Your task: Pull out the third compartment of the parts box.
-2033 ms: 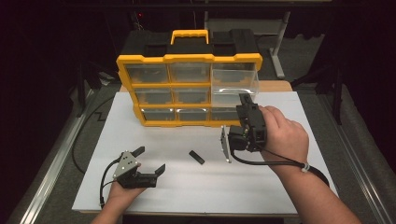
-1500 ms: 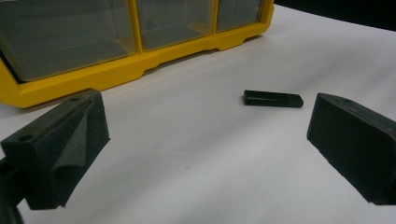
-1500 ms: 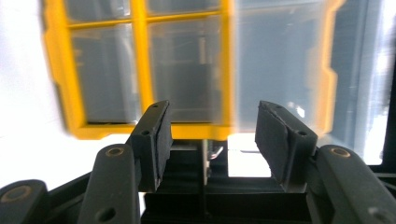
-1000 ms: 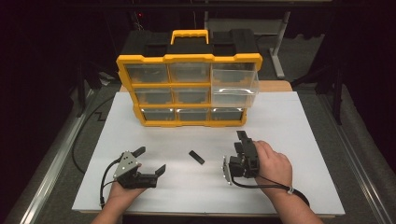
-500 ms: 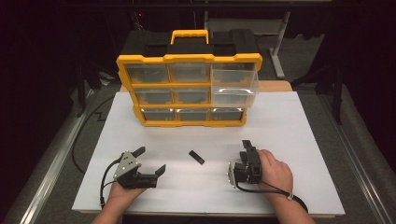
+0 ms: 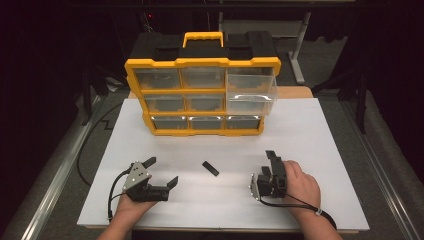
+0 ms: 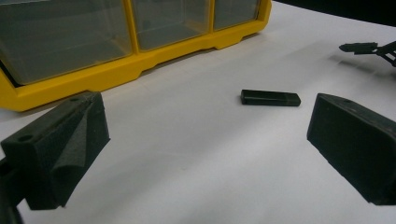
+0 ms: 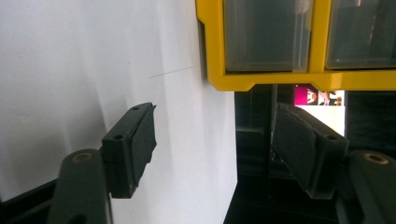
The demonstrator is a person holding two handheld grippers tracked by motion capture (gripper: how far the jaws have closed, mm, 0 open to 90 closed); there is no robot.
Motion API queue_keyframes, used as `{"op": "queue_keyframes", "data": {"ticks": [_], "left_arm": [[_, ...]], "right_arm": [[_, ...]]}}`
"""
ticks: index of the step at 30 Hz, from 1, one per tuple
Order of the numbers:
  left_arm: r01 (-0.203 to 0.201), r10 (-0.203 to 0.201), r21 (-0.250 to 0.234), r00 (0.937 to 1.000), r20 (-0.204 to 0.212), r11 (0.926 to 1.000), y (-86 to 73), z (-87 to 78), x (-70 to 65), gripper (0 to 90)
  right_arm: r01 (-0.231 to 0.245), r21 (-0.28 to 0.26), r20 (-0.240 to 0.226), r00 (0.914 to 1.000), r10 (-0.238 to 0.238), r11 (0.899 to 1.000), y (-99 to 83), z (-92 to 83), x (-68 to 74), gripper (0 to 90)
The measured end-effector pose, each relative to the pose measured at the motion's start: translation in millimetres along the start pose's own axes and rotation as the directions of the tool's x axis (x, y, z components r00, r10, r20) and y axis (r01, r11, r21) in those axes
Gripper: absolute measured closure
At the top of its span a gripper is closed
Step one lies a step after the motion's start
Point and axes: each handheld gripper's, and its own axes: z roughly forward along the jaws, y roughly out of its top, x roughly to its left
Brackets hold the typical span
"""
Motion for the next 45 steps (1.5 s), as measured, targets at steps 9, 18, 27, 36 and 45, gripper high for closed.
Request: {"op": "queue_keyframes", "data": {"ticks": [9, 18, 27, 36, 45], "left_arm": [[0.006, -0.006, -0.002, 1.0000, 0.003, 1.0000, 1.0, -0.1, 0.6, 0.3], [0.011, -0.011, 0.002, 0.9999, 0.006, 0.9999, 1.2, -1.8, 2.4, 0.3], [0.016, -0.016, 0.000, 0.9999, 0.005, 0.9999, 1.7, -2.0, 1.9, 0.3], [0.029, -0.029, 0.008, 0.9996, 0.006, 0.9995, 1.5, -2.4, 4.5, 0.3], [0.043, -0.043, 0.008, 0.9991, 0.007, 0.9990, 2.3, -2.7, 6.4, 0.3]], "right_arm": [[-0.020, 0.009, 0.008, 0.9998, 0.019, 1.000, -1.4, -3.0, -1.0, 16.1], [-0.018, 0.017, 0.020, 0.9997, 0.017, 1.000, -0.9, -1.3, -0.5, 0.1], [-0.046, 0.008, 0.045, 0.9980, 0.045, 0.999, -0.3, -2.8, -3.0, 0.1], [-0.283, -0.008, -0.056, 0.9576, 0.282, 0.959, -6.4, -0.9, -10.0, 0.2], [-0.513, -0.007, -0.140, 0.8503, 0.507, 0.858, -17.5, 1.0, -11.9, 0.2]]}}
